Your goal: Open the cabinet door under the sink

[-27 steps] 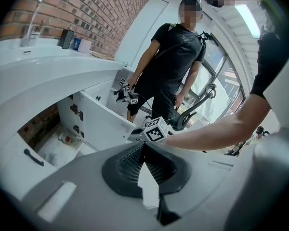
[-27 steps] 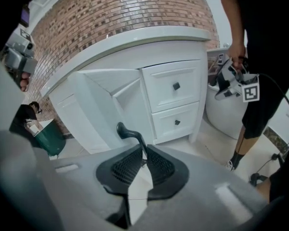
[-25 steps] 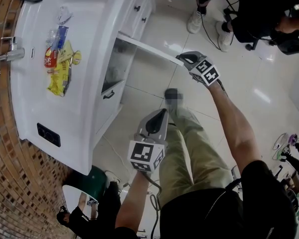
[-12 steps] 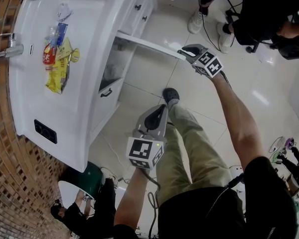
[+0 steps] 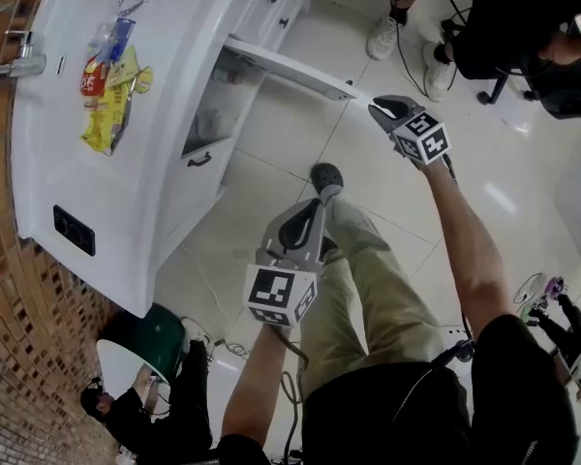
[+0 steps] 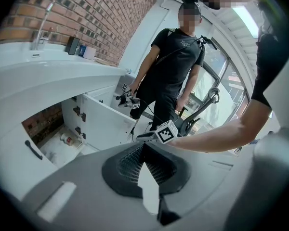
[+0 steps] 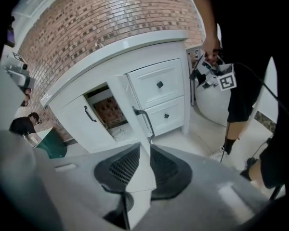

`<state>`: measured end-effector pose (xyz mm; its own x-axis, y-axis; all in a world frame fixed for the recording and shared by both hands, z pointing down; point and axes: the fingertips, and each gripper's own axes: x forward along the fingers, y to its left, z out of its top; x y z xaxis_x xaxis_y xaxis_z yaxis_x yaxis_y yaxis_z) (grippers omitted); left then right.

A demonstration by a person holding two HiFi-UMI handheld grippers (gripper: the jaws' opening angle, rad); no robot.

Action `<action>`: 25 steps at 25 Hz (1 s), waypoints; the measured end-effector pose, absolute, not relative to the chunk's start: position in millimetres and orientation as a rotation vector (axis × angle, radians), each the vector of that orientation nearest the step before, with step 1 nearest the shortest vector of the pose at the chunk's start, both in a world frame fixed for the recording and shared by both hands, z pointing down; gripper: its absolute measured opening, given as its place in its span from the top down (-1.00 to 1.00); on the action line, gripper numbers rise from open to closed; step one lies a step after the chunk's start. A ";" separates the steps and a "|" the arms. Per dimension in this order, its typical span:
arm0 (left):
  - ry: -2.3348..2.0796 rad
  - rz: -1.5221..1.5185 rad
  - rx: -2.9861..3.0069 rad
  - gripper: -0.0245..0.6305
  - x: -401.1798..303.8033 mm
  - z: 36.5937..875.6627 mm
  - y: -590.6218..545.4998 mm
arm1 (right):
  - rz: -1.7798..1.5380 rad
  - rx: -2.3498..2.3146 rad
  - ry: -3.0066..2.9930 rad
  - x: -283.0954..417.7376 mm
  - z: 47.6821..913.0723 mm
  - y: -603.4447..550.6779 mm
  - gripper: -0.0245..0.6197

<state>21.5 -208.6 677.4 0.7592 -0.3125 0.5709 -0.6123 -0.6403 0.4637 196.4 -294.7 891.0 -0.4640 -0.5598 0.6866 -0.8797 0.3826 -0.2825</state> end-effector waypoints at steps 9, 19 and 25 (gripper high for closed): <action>-0.784 0.478 2.295 0.88 -14.2 653.0 -126.1 | 0.843 1.199 -2.180 141.0 824.7 -175.4 0.95; -0.885 0.412 2.298 0.88 -81.1 550.8 29.9 | 0.532 1.096 -2.403 49.0 635.9 -20.0 0.95; -0.957 0.389 2.277 0.88 -106.1 499.0 107.4 | 0.457 1.162 -2.432 43.6 547.0 80.6 0.95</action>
